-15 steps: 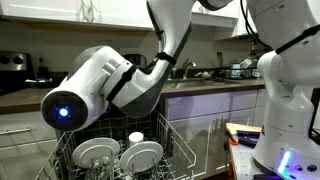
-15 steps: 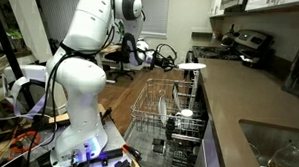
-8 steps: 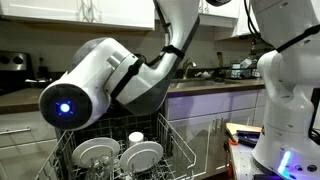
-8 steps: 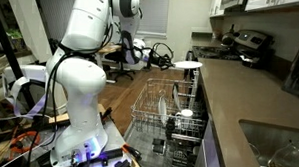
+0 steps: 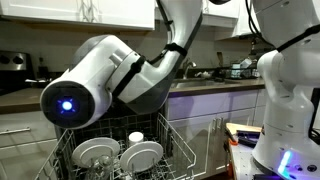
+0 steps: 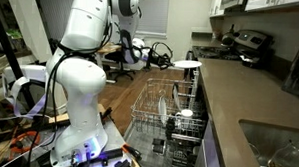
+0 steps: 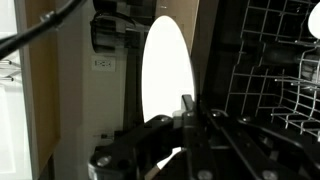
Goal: Place the white plate in the dishwasher
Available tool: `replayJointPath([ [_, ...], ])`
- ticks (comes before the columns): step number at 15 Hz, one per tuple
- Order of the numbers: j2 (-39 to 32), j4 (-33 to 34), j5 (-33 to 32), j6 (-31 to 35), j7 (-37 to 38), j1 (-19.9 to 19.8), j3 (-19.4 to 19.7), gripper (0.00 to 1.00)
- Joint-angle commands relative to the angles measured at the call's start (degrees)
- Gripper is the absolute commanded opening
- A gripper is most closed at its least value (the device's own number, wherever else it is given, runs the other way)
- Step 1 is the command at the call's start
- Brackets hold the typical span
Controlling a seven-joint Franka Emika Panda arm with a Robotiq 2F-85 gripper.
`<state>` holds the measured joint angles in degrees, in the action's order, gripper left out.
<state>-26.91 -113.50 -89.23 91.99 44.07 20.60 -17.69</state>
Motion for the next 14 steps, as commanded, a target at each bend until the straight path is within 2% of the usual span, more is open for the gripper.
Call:
replayJointPath([
  [1,-0.1,0.2,0.1,-0.1,-0.1,0.3,0.2,0.06],
  [14,2.1,-0.7,0.6,4.2,4.0,0.8,-1.7,0.05],
])
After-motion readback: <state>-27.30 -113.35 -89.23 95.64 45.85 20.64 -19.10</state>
